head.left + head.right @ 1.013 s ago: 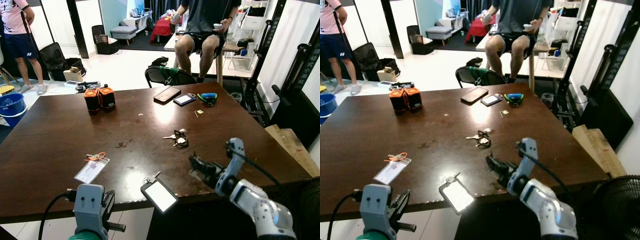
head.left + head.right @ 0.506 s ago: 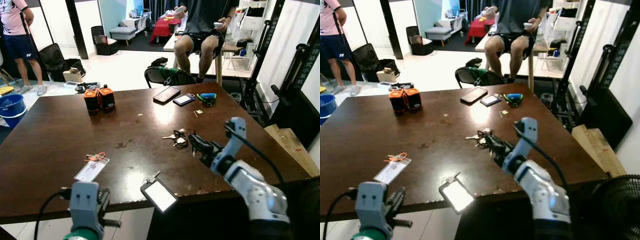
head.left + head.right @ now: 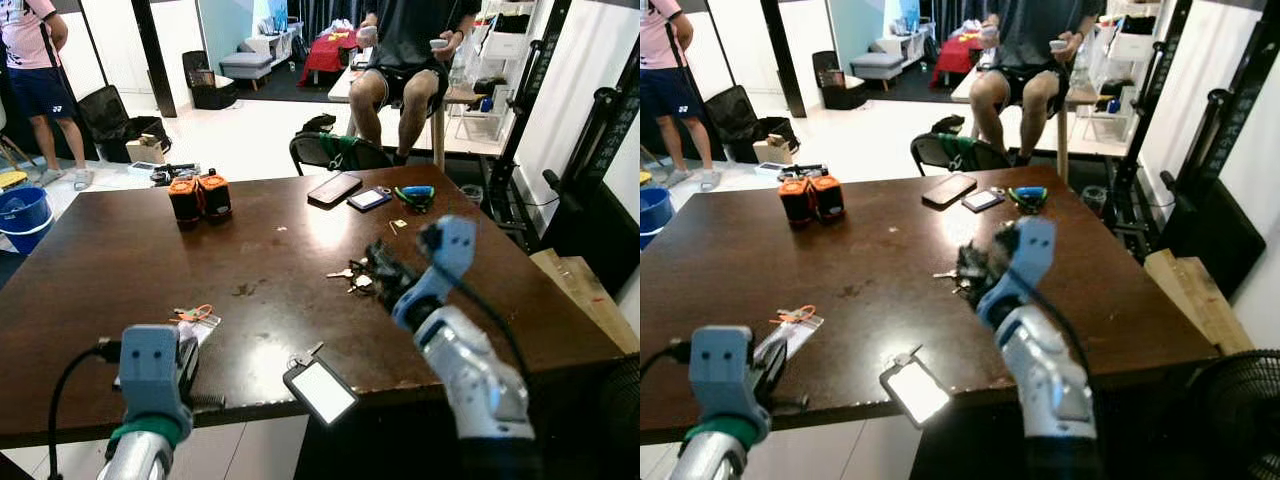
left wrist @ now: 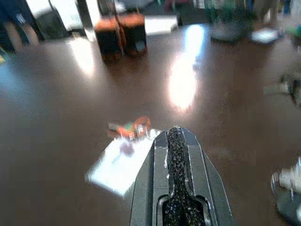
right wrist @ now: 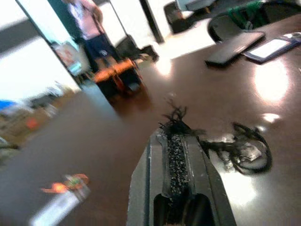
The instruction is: Hang keys on a hook
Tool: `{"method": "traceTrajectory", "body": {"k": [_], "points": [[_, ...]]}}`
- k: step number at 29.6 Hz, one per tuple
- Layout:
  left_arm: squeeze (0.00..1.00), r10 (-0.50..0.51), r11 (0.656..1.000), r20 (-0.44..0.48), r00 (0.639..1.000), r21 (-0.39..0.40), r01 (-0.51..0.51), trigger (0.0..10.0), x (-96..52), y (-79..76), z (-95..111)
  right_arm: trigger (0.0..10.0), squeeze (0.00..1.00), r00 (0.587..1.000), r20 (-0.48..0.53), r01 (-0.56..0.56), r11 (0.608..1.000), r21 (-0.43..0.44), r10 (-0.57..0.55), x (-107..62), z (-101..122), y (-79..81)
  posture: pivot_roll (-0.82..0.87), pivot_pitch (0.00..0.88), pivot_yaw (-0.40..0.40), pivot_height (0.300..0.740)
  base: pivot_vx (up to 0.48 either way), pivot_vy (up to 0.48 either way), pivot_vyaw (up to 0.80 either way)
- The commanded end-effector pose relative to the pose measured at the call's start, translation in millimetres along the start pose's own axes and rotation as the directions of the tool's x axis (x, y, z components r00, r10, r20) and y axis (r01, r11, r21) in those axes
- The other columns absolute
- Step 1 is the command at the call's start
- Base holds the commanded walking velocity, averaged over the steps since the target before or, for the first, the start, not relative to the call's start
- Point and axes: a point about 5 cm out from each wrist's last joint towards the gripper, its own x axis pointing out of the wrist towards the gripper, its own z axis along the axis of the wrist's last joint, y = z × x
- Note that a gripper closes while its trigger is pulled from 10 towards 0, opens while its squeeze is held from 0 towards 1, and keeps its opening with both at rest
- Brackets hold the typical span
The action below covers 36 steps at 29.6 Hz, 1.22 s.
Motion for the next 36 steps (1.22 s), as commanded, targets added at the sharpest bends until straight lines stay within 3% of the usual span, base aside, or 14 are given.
{"method": "traceTrajectory", "body": {"k": [1,5,6,11,26,36], "points": [[0.00,0.040,0.999,-0.018,0.999,0.031,-0.040,10.0,-1.1,4.7,-8,10.0,0.00,0.998,-0.021,0.050,0.998,-0.042,-0.051,-1.8,-12,-3.8,-0.12,0.008,0.091,0.740,0.000,0.000,0.00],[0.00,0.118,0.993,-0.020,0.993,0.030,-0.118,10.0,-0.6,10.6,-11,10.0,0.00,0.998,-0.022,0.054,0.995,-0.085,-0.056,-3.7,-18,-4.7,-0.12,0.006,0.092,0.740,0.000,0.000,0.00],[0.00,0.176,0.984,-0.015,0.984,0.017,-0.176,10.0,-2.2,16.9,-8,10.0,0.00,0.999,-0.001,0.053,0.987,-0.152,-0.054,-4.9,-18,-4.8,-0.13,0.004,0.090,0.740,0.000,0.000,0.00],[0.00,0.127,0.991,0.002,0.992,0.040,-0.127,10.0,-5.7,16.8,-2,10.0,0.00,0.998,0.023,0.061,0.983,-0.175,-0.058,-8.3,-18,-6.6,-0.12,0.003,0.086,0.740,0.000,0.000,0.00],[0.00,0.062,0.998,0.082,0.995,-0.002,-0.062,10.0,-3.6,2.4,20,10.0,0.00,0.993,0.114,0.002,0.980,-0.201,0.021,-12.1,-9,9.8,-0.14,0.000,0.097,0.740,0.000,0.000,0.80],[0.00,0.048,0.999,0.116,0.992,-0.010,-0.048,10.0,11.3,-0.8,33,10.0,0.00,0.990,0.140,-0.001,0.978,-0.208,0.030,-7.2,-3,13.7,-0.15,0.005,0.095,0.740,0.000,0.000,0.80]]}}
